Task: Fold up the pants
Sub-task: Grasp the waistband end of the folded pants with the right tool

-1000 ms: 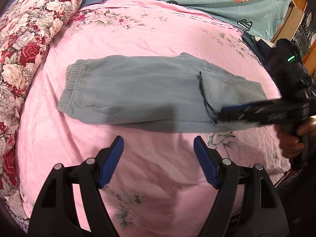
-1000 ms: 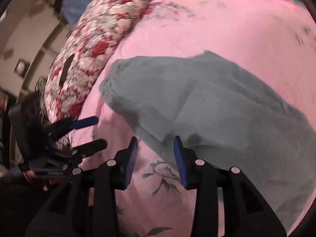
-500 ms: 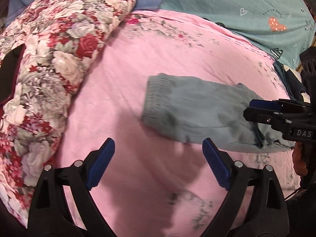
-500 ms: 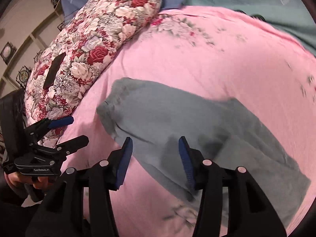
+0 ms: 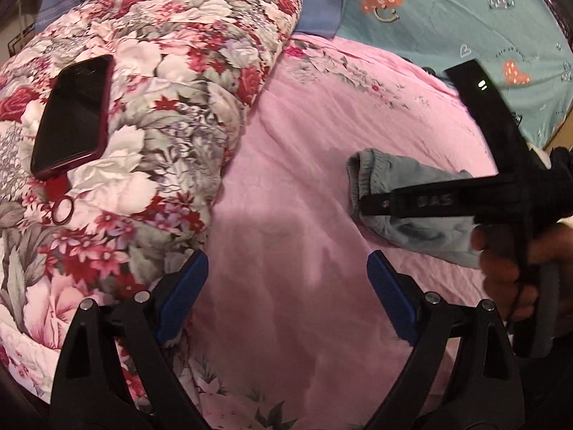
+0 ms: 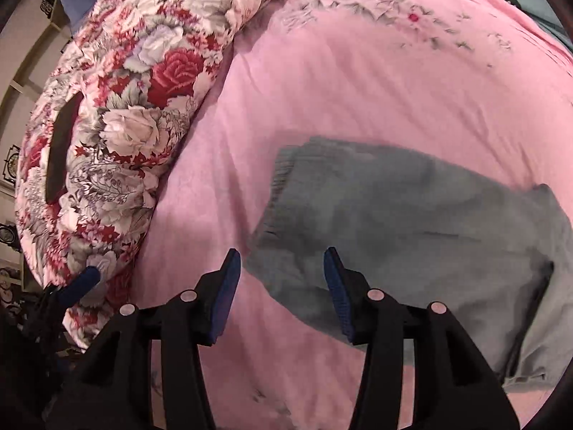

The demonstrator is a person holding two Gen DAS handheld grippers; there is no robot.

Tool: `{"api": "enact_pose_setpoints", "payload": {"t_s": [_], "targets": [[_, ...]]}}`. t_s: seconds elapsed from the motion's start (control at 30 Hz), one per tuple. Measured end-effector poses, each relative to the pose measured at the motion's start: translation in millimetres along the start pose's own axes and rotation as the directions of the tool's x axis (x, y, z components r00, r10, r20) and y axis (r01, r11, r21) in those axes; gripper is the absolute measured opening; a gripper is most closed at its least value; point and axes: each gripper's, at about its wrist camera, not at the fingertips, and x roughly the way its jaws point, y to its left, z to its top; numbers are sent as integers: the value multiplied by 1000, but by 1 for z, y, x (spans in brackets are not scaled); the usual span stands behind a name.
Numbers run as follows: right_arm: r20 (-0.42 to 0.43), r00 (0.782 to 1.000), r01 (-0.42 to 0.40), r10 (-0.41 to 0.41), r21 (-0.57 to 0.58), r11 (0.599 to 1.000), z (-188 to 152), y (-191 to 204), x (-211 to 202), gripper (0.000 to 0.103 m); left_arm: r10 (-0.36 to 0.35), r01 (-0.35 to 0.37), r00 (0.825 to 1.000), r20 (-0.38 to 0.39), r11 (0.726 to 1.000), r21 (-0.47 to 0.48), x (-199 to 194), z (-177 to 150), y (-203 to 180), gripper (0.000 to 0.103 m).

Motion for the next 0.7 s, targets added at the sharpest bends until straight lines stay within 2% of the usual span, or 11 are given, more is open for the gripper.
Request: {"api": "enact_pose_setpoints", "payload": {"t_s": [0.13, 0.2, 0.33, 0.47, 0.57, 0.7], "targets": [[17, 995, 93, -93, -7, 996, 1, 15, 14, 49, -8, 9, 1000, 15, 1000, -5, -8, -5, 3, 92], [21, 995, 99, -99, 31, 995, 1, 11, 17, 49, -5, 5, 1000, 19, 1000, 5, -10, -8, 4, 92], [11, 995, 101, -103, 101, 990, 2, 3, 21, 42, -20, 20, 1000, 20, 1000, -6, -13, -15, 7, 92], [-3, 981, 191, -192, 85, 978, 6, 16, 28, 43, -31, 31, 999, 20, 999, -7, -12, -14, 6, 92], [1, 964, 265, -266, 34, 964, 3, 30, 33, 44, -11, 11, 1000, 8, 1000, 16, -9, -15, 4, 92], [12, 966, 259, -259, 19, 966, -1, 30, 30, 40, -17, 17, 1000, 1, 1000, 17, -7, -14, 5, 92]]}}
